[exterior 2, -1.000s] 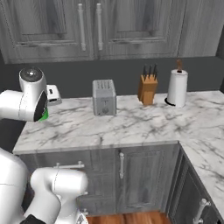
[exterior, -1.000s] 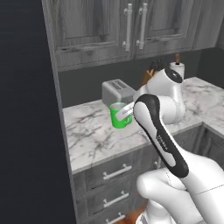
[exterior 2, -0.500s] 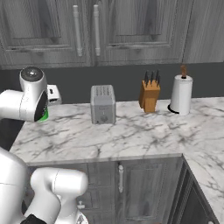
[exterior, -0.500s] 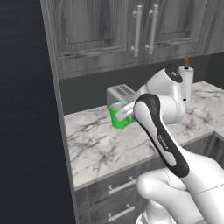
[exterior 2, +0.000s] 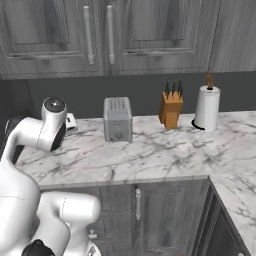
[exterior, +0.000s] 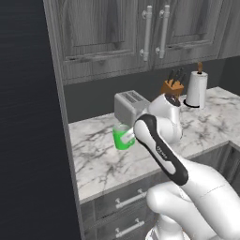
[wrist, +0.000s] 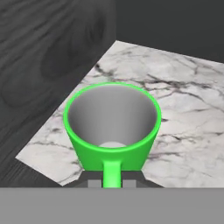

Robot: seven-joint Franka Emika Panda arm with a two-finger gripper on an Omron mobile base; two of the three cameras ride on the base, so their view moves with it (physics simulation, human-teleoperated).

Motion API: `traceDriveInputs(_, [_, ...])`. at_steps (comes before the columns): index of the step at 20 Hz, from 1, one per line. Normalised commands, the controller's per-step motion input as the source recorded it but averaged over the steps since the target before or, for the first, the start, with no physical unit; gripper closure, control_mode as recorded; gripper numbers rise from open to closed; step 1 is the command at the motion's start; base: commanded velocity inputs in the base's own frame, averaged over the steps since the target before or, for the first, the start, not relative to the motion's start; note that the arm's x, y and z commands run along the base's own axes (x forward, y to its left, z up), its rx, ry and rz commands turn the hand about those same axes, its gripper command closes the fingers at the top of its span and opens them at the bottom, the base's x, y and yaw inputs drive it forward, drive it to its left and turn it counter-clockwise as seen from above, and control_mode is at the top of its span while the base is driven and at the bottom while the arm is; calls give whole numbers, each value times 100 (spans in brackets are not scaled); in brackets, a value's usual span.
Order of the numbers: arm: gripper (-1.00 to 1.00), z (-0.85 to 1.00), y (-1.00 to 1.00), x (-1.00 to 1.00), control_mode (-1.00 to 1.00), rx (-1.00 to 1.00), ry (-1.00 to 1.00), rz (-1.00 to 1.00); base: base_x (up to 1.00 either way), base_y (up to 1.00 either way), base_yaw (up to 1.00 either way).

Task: Clear the mugs and bowl far away from the sink.

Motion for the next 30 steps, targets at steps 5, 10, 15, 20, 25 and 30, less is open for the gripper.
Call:
traceDriveInputs(5, [100, -72, 0, 56, -100, 4, 0, 20, 0, 0, 0])
traceDriveInputs(10, [100, -51, 2, 58, -100, 4, 0, 23, 0, 0, 0])
traceDriveInputs(15, [100, -36, 18, 72, -100, 2, 0, 20, 0, 0, 0])
traceDriveInputs(20, [100, -42, 30, 42, -100, 0, -1, 18, 0, 0, 0])
traceDriveInputs(25, [100, -27, 37, 21, -100, -5, -5, 9, 0, 0, 0])
traceDriveInputs(30, [-100, -12, 6, 2, -100, -3, -8, 9, 0, 0, 0])
